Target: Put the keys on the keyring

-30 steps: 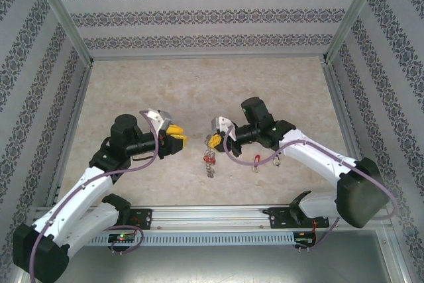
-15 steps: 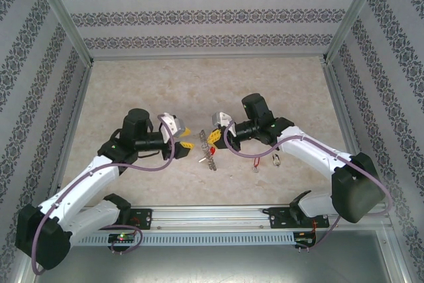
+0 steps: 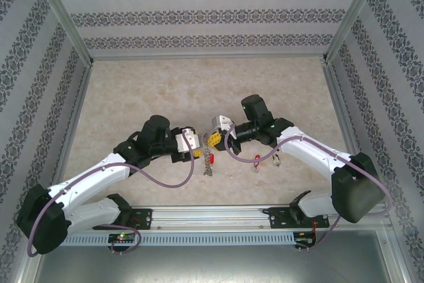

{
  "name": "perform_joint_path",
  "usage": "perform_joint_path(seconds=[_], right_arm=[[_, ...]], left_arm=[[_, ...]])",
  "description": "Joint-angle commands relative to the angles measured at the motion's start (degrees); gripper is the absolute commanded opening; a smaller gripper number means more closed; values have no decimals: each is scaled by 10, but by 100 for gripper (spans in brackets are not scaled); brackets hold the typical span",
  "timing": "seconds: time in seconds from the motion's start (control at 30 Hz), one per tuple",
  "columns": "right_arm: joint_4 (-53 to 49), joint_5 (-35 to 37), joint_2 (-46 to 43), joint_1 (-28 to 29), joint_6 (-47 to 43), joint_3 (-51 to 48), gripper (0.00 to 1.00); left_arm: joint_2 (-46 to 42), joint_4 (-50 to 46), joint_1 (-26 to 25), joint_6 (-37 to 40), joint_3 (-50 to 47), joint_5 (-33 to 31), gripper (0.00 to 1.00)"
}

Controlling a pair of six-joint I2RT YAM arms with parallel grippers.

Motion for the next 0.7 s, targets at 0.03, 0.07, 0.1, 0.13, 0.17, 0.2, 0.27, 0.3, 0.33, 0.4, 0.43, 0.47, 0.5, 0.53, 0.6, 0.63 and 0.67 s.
perform_joint_path(seconds=[0.03, 0.07, 0.1, 0.13, 0.17, 0.2, 0.27, 0.3, 0.33, 0.4, 0.43, 0.47, 0.5, 0.53, 0.6, 0.63, 0.67], right_arm=[[-1, -40, -1, 6, -18, 2, 0], [-1, -41, -1, 6, -17, 3, 0], [0, -41, -1, 6, -17, 3, 0], [0, -40, -1, 5, -17, 3, 0], [1, -39, -2, 6, -17, 2, 0], [1, -38, -2, 5, -15, 2, 0], [2, -35, -3, 5, -16, 0, 0], [1, -34, -3, 6, -16, 0, 0], [2, -34, -3, 6, -15, -1, 0], [2, -33, -3, 6, -14, -1, 0], [1, -33, -3, 6, -14, -1, 0], [2, -33, -3, 6, -14, -2, 0], [3, -33, -3, 6, -13, -1, 0], [4, -34, -3, 6, -12, -1, 0], [7, -36, -3, 6, -11, 0, 0], [8, -37, -3, 7, -10, 0, 0], [9, -38, -3, 6, -9, 0, 0]], left_arm=[[23, 29, -11, 63, 15, -39, 56], [28, 26, -12, 68, 17, -38, 55], [33, 24, -12, 71, 21, -33, 54], [37, 22, -13, 73, 24, -29, 54], [38, 23, -14, 74, 25, -25, 53], [38, 29, -16, 71, 26, -24, 52], [34, 45, -19, 64, 22, -25, 52], [30, 55, -20, 57, 18, -27, 51], [25, 70, -21, 49, 13, -33, 51], [15, 94, -21, 36, 3, -42, 51], [10, 108, -21, 26, -1, -47, 51], [7, 118, -21, 19, -5, -50, 52], [5, 128, -21, 13, -8, -49, 52], [6, 128, -21, 12, -7, -47, 52], [10, 124, -22, 11, -5, -43, 52], [13, 123, -22, 12, -4, -40, 52], [16, 119, -22, 15, -2, -35, 51]])
